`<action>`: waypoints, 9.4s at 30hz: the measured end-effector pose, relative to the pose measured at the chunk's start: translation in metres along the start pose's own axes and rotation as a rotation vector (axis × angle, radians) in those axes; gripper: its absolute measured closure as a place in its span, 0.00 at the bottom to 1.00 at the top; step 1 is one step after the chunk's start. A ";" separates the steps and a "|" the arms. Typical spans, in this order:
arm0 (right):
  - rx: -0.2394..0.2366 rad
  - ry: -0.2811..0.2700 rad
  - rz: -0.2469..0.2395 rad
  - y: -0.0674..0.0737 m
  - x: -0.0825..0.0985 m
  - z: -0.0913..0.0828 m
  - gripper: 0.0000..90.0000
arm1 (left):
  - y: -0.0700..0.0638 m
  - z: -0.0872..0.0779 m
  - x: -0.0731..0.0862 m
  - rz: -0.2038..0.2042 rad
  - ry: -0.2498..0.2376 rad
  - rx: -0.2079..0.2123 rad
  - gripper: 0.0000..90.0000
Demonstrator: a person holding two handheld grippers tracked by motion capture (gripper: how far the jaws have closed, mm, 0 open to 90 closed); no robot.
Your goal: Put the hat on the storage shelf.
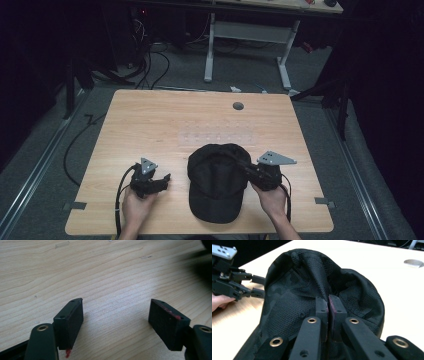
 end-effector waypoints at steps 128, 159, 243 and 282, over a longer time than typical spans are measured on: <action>-0.082 -0.071 -0.072 -0.027 -0.047 -0.004 0.54 | -0.159 -0.067 -0.048 -0.086 0.232 0.727 0.80; 0.265 0.217 0.008 -0.086 0.100 0.025 0.40 | -0.146 -0.073 -0.094 -0.038 0.013 0.633 0.81; 0.291 0.220 0.030 -0.088 0.100 0.025 0.38 | -0.091 0.015 -0.156 0.208 -0.152 0.277 0.80; 0.290 0.220 0.025 -0.088 0.100 0.025 0.37 | -0.068 0.035 -0.129 0.005 -0.058 0.256 0.40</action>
Point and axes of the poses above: each handheld gripper's, and its own axes: z roughly forward along the jaws, x roughly out of its underside, y roughly to its left, the point moved 10 cm from there along z, roughly forward along the jaws, and after that the axes turned 7 degrees about x, right-handed, at the moved point
